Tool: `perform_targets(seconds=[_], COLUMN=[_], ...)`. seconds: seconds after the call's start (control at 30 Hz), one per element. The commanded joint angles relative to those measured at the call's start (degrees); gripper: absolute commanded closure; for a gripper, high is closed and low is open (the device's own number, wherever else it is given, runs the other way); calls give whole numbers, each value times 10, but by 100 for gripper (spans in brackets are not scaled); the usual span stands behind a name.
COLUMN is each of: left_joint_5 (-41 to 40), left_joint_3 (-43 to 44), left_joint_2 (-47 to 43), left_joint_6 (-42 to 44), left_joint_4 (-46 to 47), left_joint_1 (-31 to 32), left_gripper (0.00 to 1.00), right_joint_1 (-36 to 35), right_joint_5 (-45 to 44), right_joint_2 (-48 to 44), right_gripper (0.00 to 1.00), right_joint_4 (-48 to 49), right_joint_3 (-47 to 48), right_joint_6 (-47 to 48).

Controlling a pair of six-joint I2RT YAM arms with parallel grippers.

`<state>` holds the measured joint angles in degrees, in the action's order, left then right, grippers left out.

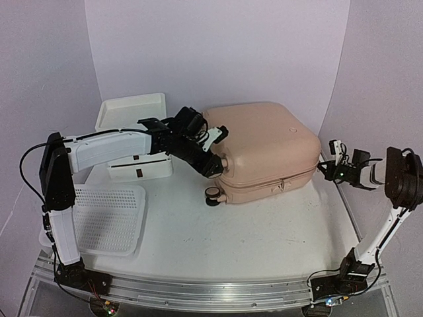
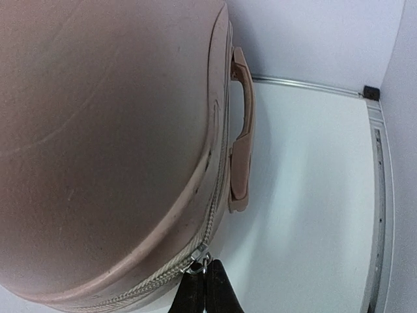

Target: Open, take out, and arrange the luggage

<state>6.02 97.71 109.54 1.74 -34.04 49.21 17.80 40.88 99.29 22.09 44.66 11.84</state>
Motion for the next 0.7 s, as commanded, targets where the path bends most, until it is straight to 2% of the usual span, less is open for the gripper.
perform_targets(seconds=[0.0, 0.13, 0.17, 0.2, 0.33, 0.37, 0.43, 0.5, 0.67], left_joint_5=[-77, -79, -79, -76, -70, -76, -110, -123, -120], left_joint_3=[-27, -37, -37, -39, -44, -43, -37, -24, 37], left_joint_2=[-30, -43, -45, -49, -83, -93, -113, -129, -134], left_joint_6=[7, 12, 10, 8, -3, -2, 11, 19, 16], left_joint_4=[-92, -92, -92, -92, -94, -97, -113, -127, -154], left_joint_1=[-27, -27, -27, -26, -24, -21, -6, 8, 38], left_gripper=[100, 99, 93, 85, 37, 27, 14, 8, 5], right_joint_1=[36, -3, -15, -26, -49, -58, -85, -123, -205], right_joint_5=[21, 64, 69, 64, 38, 38, 33, 12, -6], right_joint_2=[26, -9, -23, -41, -131, -154, -197, -246, -393], right_gripper=[100, 100, 100, 100, 100, 100, 100, 100, 100], right_joint_4=[152, 219, 220, 221, 222, 221, 204, 176, 39], right_joint_3=[37, -29, -47, -68, -145, -164, -210, -244, -296], right_joint_6=[-6, 65, 84, 98, 88, 87, 88, 75, 42])
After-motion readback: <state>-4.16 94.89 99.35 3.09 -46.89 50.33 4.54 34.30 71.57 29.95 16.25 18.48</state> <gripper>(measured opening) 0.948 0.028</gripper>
